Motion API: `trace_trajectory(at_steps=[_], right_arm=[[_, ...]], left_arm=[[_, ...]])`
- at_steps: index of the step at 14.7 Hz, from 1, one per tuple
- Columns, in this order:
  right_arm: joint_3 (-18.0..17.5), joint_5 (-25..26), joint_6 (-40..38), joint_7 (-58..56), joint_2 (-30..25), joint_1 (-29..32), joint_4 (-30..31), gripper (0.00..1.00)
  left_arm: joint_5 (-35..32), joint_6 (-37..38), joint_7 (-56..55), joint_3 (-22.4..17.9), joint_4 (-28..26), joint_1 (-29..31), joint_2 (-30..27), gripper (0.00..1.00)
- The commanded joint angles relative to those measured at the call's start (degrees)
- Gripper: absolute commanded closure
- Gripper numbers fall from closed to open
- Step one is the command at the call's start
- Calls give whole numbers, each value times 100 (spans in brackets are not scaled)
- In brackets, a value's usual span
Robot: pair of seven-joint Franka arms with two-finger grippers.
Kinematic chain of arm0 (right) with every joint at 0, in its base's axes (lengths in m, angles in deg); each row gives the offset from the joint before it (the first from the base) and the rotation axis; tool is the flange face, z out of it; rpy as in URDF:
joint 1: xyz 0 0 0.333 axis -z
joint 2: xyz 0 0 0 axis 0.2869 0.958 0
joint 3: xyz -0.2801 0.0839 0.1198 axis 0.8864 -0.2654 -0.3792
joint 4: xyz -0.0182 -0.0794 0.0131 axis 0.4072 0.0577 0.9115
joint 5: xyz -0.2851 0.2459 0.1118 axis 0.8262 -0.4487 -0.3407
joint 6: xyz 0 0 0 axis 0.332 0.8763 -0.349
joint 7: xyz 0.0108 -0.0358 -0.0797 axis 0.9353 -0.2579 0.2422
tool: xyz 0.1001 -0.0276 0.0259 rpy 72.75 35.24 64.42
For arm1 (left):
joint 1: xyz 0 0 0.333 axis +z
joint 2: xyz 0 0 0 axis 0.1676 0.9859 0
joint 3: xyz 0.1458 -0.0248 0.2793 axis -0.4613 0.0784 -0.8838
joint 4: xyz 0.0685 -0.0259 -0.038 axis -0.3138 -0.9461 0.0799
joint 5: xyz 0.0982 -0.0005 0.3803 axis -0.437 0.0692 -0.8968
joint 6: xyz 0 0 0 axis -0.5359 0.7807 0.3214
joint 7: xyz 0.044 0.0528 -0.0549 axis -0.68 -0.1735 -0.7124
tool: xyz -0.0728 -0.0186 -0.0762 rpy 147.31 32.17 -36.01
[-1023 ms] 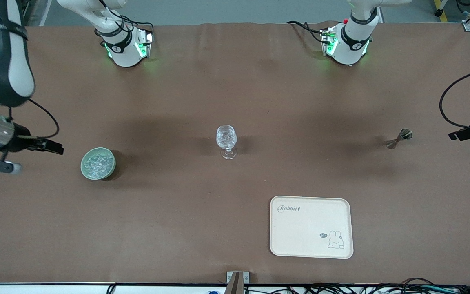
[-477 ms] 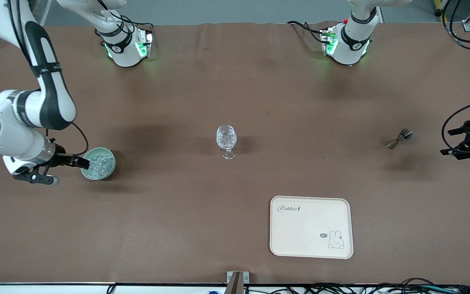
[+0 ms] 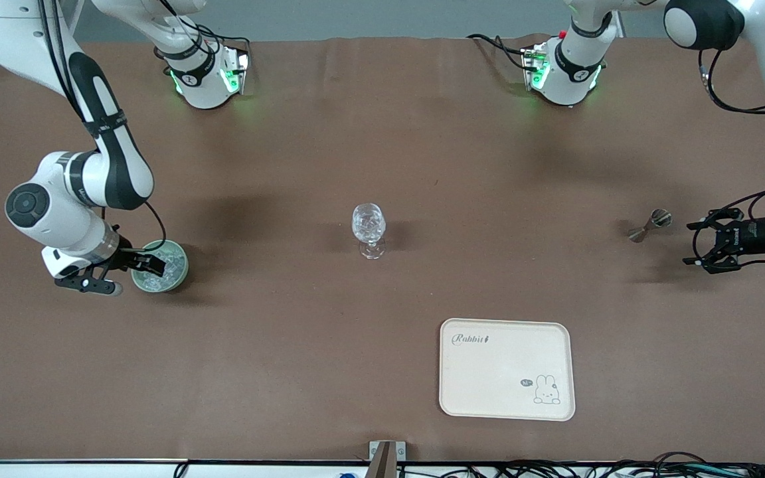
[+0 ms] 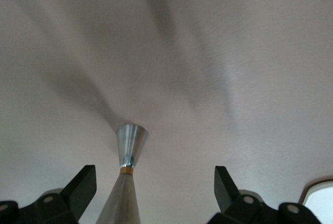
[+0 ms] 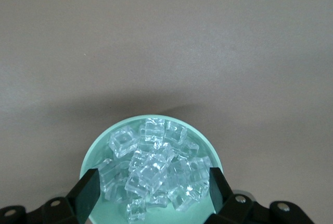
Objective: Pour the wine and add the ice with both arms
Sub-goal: 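Grasp the jigger with the left gripper while the right gripper nears the bowl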
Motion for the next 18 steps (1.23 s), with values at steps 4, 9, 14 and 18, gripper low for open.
trace_trajectory(at_steps=[4, 9, 14, 18], right_arm=[[10, -89, 279, 61, 72, -88, 295, 19], [10, -89, 235, 404, 116, -247, 287, 31], [18, -10, 331, 378, 204, -203, 278, 31], [27, -2, 314, 360, 204, -211, 295, 36]], left_arm=[[846, 593, -166, -89, -264, 163, 324, 0], [1444, 1007, -95, -98, -676, 303, 395, 0], [1901, 1217, 580, -150, -1213, 435, 394, 5], [2060, 1235, 590, -159, -1213, 567, 412, 11]])
